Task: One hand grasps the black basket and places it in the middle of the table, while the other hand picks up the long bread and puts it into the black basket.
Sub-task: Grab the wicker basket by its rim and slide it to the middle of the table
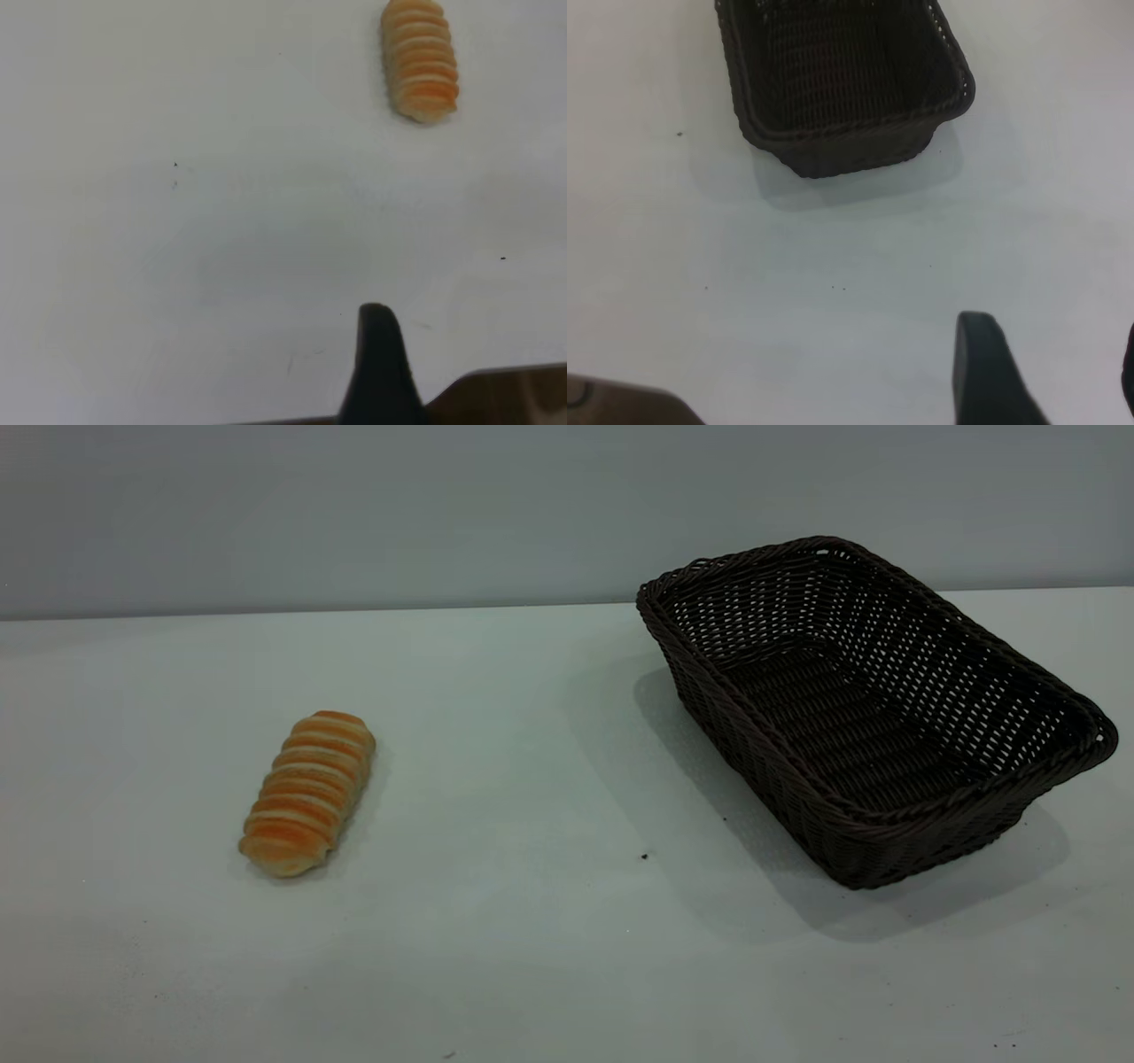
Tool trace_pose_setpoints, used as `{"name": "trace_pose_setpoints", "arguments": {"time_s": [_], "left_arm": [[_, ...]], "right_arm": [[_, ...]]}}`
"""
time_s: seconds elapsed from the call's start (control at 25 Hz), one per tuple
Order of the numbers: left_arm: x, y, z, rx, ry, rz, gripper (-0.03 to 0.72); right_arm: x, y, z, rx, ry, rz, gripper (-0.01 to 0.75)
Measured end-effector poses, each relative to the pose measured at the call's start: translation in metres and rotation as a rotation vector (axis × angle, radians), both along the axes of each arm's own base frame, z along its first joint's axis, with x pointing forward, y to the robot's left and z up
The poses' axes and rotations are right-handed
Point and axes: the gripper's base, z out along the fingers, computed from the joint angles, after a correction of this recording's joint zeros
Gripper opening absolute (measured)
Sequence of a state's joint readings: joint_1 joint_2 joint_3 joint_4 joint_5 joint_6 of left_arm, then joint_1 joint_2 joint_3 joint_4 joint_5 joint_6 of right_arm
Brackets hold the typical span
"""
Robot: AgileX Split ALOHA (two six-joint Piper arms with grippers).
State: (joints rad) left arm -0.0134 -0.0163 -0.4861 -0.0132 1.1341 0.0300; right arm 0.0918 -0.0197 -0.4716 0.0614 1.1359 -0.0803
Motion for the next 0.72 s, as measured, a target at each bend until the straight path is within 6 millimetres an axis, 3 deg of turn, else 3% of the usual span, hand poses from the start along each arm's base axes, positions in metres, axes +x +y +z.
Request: {"name": "trace_pose_setpoints", "arguments": {"time_s": [0.2, 0.32, 0.52, 0.72], "left_arm": [[0.003, 0.000, 0.014, 0.000, -0.024, 0.000, 0.563], [0.019, 0.000, 0.037, 0.000, -0.014, 0.000, 0.563], [0.077, -0.002, 0.067, -0.006, 0.042, -0.002, 0.563], [0.133, -0.003, 0.070, 0.004, 0.124, -0.014, 0.563]], "right_arm": [[0.006, 0.002, 0.012, 0.013, 0.026, 0.009, 0.415], [0.029, 0.007, 0.028, 0.047, 0.096, 0.026, 0.476], [0.093, 0.017, 0.039, 0.097, 0.261, 0.026, 0.564], [0.154, 0.028, 0.018, 0.250, 0.434, -0.054, 0.579]]}}
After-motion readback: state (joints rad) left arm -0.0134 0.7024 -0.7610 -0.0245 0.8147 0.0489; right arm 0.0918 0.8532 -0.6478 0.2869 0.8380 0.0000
